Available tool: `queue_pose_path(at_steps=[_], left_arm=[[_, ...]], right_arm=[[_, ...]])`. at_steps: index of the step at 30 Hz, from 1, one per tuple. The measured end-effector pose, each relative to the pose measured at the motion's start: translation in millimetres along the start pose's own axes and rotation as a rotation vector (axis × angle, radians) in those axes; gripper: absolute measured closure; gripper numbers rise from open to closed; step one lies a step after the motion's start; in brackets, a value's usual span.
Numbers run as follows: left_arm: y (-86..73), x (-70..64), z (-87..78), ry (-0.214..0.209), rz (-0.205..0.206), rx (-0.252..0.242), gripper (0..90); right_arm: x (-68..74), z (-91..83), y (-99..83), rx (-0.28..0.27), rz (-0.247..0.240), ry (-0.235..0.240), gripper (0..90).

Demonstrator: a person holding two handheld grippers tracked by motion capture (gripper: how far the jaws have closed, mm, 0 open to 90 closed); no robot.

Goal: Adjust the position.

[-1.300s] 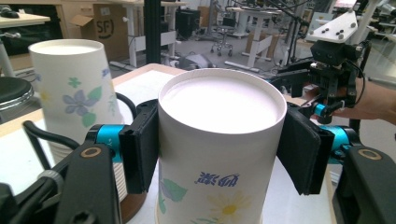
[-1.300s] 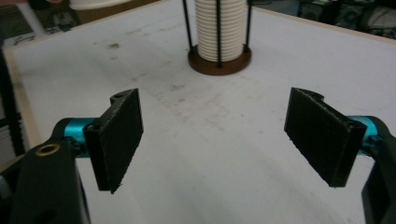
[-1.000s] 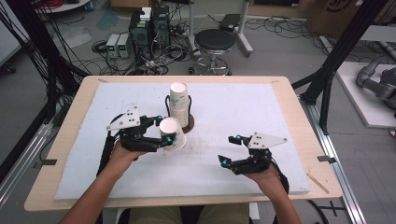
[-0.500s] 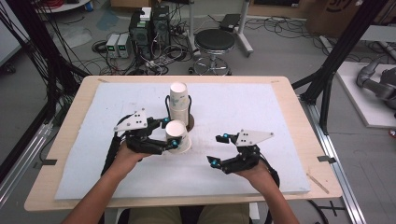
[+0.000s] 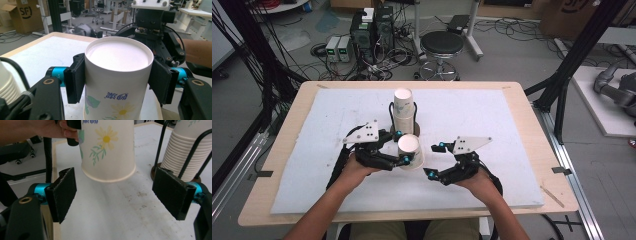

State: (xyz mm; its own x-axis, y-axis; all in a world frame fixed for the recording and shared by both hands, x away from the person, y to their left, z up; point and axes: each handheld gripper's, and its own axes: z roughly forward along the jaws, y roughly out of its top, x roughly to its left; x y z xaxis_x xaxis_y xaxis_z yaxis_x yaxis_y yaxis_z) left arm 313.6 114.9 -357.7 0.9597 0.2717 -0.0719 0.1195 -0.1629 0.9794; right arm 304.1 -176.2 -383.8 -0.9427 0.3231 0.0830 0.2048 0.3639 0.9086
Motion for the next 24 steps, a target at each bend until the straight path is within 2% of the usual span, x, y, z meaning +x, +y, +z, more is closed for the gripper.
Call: queue_pose_path(at_steps=[15,24], left_arm=[[-3.1,-6.5,13.7,-0.063,-0.001,-0.003,35.9],[-4.6,-8.1,19.4,-0.084,-0.002,-0.014,36.0]], right_arm=[[3.7,14.3,-1.2,-0.025,0.012,0.067,20.1],[0.8,17.8,-5.0,-0.038,0.028,0.077,21.3]])
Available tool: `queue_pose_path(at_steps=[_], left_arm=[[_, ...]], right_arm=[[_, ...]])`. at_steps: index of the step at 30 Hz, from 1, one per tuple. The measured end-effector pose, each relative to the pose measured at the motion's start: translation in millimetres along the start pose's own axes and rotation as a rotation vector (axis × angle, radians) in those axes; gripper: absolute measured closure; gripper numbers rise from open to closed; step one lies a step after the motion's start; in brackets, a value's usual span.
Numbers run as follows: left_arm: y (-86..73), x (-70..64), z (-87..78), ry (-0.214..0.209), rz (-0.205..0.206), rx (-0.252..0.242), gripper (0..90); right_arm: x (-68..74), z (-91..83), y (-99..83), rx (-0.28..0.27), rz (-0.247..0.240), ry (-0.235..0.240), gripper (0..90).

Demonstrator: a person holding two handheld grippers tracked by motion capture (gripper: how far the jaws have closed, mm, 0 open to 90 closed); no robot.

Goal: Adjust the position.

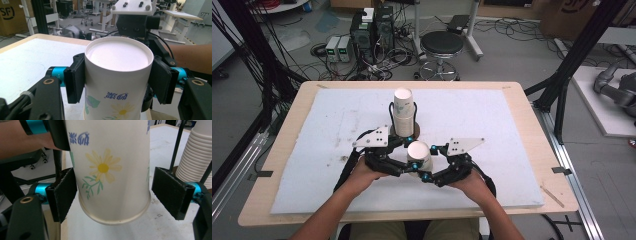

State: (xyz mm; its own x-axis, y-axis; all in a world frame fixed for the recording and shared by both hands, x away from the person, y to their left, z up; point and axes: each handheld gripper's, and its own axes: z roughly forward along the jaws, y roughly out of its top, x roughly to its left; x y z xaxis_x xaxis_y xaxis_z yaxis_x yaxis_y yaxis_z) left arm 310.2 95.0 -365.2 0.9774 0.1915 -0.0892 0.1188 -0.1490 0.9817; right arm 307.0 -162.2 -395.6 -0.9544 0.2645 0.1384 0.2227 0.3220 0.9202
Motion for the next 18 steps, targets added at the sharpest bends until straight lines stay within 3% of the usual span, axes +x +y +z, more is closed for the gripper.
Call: queue_pose_path(at_steps=[7,18], left_arm=[[-1.4,1.3,0.3,0.000,-0.006,-0.004,36.1],[-3.3,1.8,1.0,0.001,0.004,0.013,36.1]], right_arm=[[0.2,-0.3,-1.2,-0.008,-0.010,0.006,30.1],[2.9,0.1,1.1,0.033,-0.058,-0.012,35.4]])
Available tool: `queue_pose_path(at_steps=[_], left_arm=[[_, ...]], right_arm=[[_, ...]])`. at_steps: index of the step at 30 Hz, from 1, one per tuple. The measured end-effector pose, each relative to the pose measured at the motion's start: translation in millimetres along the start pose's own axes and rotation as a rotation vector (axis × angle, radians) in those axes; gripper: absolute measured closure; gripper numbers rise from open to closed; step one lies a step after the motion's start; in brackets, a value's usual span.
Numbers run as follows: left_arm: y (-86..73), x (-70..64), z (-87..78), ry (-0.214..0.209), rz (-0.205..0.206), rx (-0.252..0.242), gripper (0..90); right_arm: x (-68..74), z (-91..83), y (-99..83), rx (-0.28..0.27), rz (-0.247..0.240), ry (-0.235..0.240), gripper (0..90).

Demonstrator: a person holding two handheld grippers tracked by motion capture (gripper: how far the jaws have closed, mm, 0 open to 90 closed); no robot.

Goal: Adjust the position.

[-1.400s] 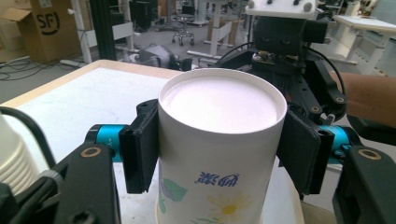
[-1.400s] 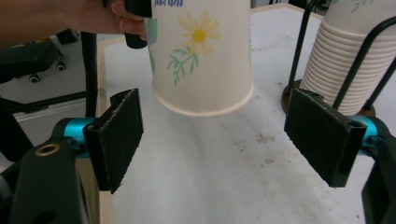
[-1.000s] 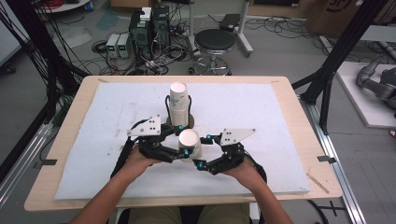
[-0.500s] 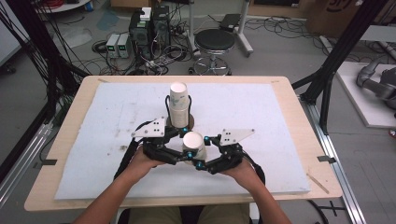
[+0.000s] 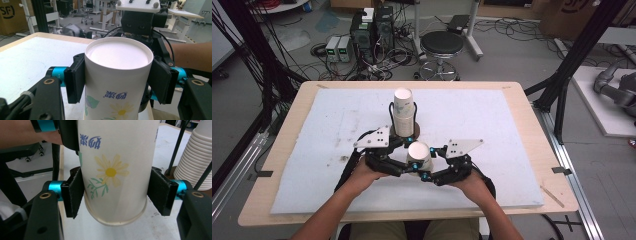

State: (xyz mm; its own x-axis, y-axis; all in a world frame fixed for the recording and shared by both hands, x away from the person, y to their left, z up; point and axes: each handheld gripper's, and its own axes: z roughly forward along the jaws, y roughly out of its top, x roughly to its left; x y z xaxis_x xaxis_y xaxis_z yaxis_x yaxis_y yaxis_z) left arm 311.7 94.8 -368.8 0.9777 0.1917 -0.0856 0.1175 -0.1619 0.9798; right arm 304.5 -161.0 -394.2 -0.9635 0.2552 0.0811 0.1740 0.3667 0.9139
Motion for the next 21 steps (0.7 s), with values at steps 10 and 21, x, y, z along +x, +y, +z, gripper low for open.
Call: queue_pose_path(at_steps=[10,21], left_arm=[[-0.5,-0.3,0.7,0.037,-0.037,0.025,21.2],[5.1,3.3,-11.3,0.048,-0.042,0.073,15.7]], right_arm=[[0.2,-1.7,3.4,0.033,-0.023,0.001,37.2],[-3.9,-4.7,9.9,0.170,-0.064,-0.006,38.1]])
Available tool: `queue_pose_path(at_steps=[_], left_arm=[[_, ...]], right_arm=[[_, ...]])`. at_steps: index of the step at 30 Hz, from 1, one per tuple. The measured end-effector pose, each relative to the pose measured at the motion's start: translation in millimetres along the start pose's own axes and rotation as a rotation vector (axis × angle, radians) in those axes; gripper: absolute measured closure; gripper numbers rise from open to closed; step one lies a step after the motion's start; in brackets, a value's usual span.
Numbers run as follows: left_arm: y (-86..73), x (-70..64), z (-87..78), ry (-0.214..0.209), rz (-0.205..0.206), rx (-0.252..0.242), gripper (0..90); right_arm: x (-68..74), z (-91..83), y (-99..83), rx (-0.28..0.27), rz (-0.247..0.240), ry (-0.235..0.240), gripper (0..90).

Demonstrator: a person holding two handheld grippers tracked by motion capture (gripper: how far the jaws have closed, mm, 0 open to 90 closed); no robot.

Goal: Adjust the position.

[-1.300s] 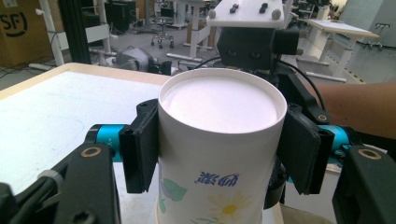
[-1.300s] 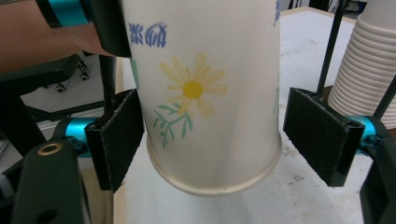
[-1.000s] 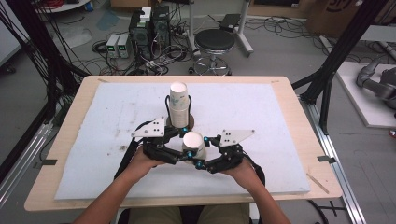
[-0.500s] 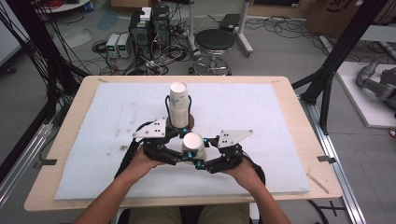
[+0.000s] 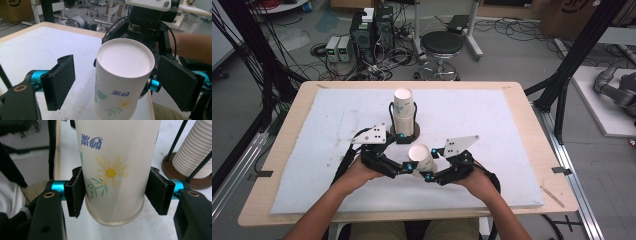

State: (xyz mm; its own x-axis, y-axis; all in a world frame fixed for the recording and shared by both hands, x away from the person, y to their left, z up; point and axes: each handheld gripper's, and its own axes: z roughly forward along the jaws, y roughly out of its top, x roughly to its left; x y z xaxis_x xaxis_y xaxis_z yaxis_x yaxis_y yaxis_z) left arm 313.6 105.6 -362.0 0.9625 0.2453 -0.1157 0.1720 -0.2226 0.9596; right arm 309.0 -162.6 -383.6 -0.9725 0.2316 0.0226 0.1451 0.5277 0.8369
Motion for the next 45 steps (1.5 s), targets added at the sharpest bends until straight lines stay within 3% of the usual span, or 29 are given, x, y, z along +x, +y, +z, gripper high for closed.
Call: queue_pose_path(at_steps=[7,18,30,36,45], left_arm=[[5.2,0.4,-2.5,-0.018,0.015,0.061,15.7],[5.3,0.4,1.7,-0.052,0.023,0.142,16.7],[3.2,1.1,4.5,-0.066,0.030,0.185,18.7],[1.3,0.9,7.8,-0.080,0.028,0.219,21.4],[-0.9,1.4,11.1,-0.122,0.038,0.262,32.2]], right_arm=[[-4.4,1.8,8.8,0.119,-0.042,0.014,38.1],[-4.5,0.8,26.8,0.260,-0.118,0.025,37.9],[2.3,6.7,50.0,0.438,-0.230,0.037,37.7],[5.5,14.4,57.5,0.520,-0.241,0.050,37.1],[5.9,20.0,57.9,0.579,-0.236,0.068,37.1]])
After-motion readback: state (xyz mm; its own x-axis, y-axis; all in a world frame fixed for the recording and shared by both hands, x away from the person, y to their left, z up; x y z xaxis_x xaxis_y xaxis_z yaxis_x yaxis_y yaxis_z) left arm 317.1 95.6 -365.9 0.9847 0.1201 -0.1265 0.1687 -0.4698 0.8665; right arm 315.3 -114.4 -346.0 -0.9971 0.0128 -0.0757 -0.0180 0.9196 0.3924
